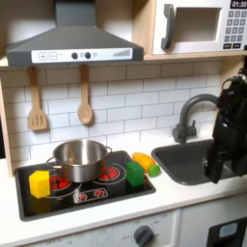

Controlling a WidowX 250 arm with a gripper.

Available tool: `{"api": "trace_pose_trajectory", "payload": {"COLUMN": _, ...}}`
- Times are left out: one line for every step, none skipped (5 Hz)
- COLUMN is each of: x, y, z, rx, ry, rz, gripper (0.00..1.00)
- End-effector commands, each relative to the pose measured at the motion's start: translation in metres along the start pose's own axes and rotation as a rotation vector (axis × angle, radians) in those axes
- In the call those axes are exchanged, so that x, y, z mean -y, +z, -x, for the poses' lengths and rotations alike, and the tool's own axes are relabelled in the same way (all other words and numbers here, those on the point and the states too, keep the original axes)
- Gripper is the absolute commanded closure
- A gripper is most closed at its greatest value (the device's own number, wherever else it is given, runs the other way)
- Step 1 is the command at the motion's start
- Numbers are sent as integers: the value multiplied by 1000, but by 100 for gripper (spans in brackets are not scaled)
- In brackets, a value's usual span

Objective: Reach green block

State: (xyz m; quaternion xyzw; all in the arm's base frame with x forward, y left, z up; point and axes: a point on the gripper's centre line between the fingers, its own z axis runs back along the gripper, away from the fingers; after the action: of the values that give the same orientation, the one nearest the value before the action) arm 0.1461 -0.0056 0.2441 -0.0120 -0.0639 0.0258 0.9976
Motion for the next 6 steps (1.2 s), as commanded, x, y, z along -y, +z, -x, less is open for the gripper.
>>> {"api": "trace_pose_trajectory", "payload": {"x": -17, "y": 0, "z": -32, "rx": 26, "ry": 3, "rz": -14, "gripper": 0}}
{"api": "trace_pose_trajectory", "payload": {"x": -25, "y": -1, "z": -46, "rx": 36, "ry": 5, "rz": -21, "gripper": 0}}
{"api": "trace_pose_trajectory", "payload": {"x": -31, "y": -3, "z": -64, "rx": 41, "ry": 1, "rz": -24, "gripper": 0}}
{"api": "trace_pose_trajectory", "payload": {"x": -38, "y": -8, "z": -82, "rx": 41, "ry": 5, "rz": -32, "gripper": 0}}
{"api": "trace_pose_trajectory", "payload": {"x": -46, "y": -11, "z": -105, "rx": 55, "ry": 28, "rz": -37, "gripper": 0}}
{"api": "trace_pose_trajectory", "payload": {"x": -51, "y": -15, "z": -122, "rx": 59, "ry": 43, "rz": -35, "gripper": 0}}
